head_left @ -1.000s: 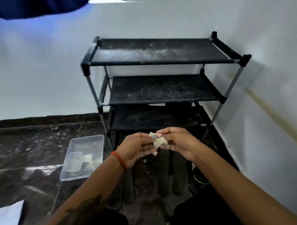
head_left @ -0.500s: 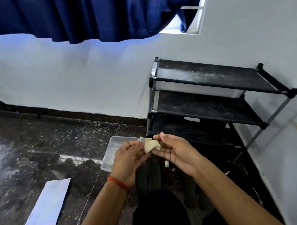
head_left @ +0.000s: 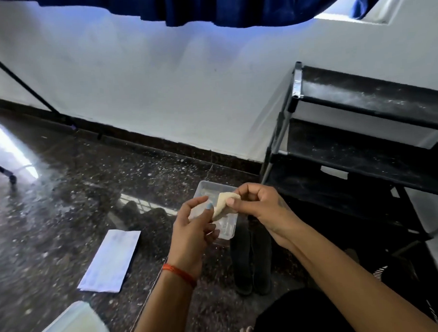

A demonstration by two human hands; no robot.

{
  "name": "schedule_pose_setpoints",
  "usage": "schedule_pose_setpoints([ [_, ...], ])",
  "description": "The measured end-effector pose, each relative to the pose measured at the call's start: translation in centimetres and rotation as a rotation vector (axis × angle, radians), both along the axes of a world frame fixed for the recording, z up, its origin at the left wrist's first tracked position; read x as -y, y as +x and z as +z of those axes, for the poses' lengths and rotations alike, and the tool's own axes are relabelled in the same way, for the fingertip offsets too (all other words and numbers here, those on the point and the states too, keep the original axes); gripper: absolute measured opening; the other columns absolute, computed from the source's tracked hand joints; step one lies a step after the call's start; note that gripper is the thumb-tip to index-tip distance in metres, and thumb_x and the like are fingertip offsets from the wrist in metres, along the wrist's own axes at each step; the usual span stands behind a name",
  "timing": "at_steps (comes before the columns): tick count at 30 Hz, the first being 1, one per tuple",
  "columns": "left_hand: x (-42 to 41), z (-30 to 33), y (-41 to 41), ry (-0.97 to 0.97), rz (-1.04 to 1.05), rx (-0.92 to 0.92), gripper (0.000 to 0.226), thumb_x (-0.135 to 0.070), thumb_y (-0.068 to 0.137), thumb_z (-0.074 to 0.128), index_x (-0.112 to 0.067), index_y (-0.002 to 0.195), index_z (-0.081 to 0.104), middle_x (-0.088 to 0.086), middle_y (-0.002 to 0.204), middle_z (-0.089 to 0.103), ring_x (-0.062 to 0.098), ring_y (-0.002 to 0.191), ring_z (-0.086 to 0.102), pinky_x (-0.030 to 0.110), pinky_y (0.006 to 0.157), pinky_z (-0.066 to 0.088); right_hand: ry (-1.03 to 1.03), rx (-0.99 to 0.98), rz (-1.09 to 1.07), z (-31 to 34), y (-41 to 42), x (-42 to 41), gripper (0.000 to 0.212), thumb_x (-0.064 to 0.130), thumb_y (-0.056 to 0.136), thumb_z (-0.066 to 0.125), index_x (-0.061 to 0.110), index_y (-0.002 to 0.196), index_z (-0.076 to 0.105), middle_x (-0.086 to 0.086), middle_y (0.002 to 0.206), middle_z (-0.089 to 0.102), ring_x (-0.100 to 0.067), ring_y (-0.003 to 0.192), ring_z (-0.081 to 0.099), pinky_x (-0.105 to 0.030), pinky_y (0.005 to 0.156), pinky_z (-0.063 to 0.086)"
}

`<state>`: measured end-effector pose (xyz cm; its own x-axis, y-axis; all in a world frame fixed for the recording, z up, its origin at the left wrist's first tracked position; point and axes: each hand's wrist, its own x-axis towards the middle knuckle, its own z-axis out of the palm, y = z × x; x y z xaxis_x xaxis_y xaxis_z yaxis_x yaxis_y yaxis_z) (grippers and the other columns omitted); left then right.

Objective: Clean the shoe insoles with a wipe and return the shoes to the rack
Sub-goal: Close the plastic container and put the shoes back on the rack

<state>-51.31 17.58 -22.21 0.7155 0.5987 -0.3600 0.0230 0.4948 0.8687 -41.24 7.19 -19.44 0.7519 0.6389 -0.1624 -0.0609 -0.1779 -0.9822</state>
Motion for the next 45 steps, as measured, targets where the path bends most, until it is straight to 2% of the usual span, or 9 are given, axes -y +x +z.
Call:
schedule_pose_setpoints([
  [6,-1.8,0.2,-1.4,0.166,-0.036,0.049,0.03,-0.037,0.085,0.059,-0.008,0.09,0.068,0.006,0.078,0.069,0.009,0.064,0.061,0.021,0.057,0.049,-0.018,-0.077,0.05,-0.5,-0.3,-4.3,0.014,0.011,0.082,0.069,0.002,0.089,0.061,-0.014,0.082,0.065,-0.02,0.077,0.065,-0.033,0.07,0.059],
  [14,-3.7,-2.2,-1.5,0.061,0.061,0.121,0.013,-0.002,0.087,0.061,0.007,0.096,0.06,0.016,0.081,0.066,0.01,0.061,0.065,0.015,0.054,0.05,-0.157,-0.298,0.108,-1.2,0.5,-7.4,0.014,0.004,0.086,0.06,0.011,0.078,0.051,-0.01,0.073,0.059,-0.015,0.061,0.06,-0.022,0.05,0.054],
  [22,-2.7,-7.0,2.1,-0.115,0.256,0.04,0.024,-0.015,0.098,0.047,-0.002,0.094,0.066,0.017,0.092,0.071,0.017,0.079,0.067,0.023,0.064,0.057,-0.084,-0.26,0.18,-6.6,4.3,-7.5,0.018,-0.005,0.085,0.06,0.013,0.087,0.058,-0.012,0.077,0.064,-0.015,0.065,0.063,-0.025,0.056,0.057],
  [25,-2.4,-9.8,4.3,-0.056,0.374,-0.081,0.009,-0.01,0.097,0.05,-0.011,0.1,0.059,0.018,0.09,0.069,0.021,0.077,0.064,0.031,0.069,0.056,-0.134,-0.234,0.252,-9.8,6.3,-7.7,0.026,-0.011,0.087,0.05,0.007,0.08,0.068,-0.013,0.082,0.068,-0.015,0.069,0.064,-0.026,0.069,0.056],
  [29,-3.1,-14.0,7.2,0.039,0.346,-0.135,0.021,0.002,0.094,0.048,-0.017,0.094,0.058,0.017,0.086,0.068,0.017,0.069,0.064,0.026,0.06,0.054,-0.227,-0.296,0.313,-14.2,9.8,-8.4,0.024,-0.01,0.084,0.055,0.002,0.098,0.07,-0.017,0.099,0.07,-0.02,0.086,0.066,-0.034,0.088,0.053],
  [34,-4.5,-19.8,10.6,0.049,0.232,-0.209,0.028,0.01,0.083,0.06,-0.011,0.099,0.07,0.006,0.084,0.068,0.011,0.07,0.06,0.019,0.064,0.05,-0.281,-0.323,0.31,-19.7,14.0,-9.6,0.035,-0.017,0.074,0.063,0.002,0.104,0.068,-0.009,0.093,0.069,-0.012,0.079,0.067,-0.019,0.071,0.056],
  [37,-6.0,-23.6,12.5,0.125,0.198,-0.287,0.037,0.01,0.074,0.071,-0.014,0.103,0.069,-0.001,0.086,0.069,0.008,0.074,0.061,0.019,0.072,0.049,-0.312,-0.245,0.313,-23.3,15.6,-10.8,0.043,-0.02,0.072,0.062,-0.001,0.11,0.064,-0.002,0.088,0.066,-0.005,0.073,0.063,-0.011,0.059,0.05],
  [40,-8.1,-27.7,14.5,0.25,0.164,-0.414,0.038,0.001,0.071,0.078,-0.019,0.102,0.07,0.0,0.078,0.065,0.012,0.071,0.055,0.028,0.079,0.049,-0.364,-0.055,0.314,-27.6,17.2,-12.8,0.05,-0.016,0.067,0.068,0.008,0.111,0.066,-0.003,0.098,0.067,-0.009,0.084,0.063,-0.012,0.066,0.051],
  [45,-11.3,-32.6,17.8,0.341,0.138,-0.536,0.039,-0.008,0.072,0.08,-0.015,0.109,0.071,0.013,0.094,0.072,0.022,0.086,0.066,0.035,0.091,0.052,-0.409,0.19,0.235,-32.2,20.1,-16.4,0.04,-0.013,0.064,0.066,0.02,0.087,0.065,0.004,0.078,0.06,-0.009,0.069,0.055,-0.019,0.057,0.046],
])
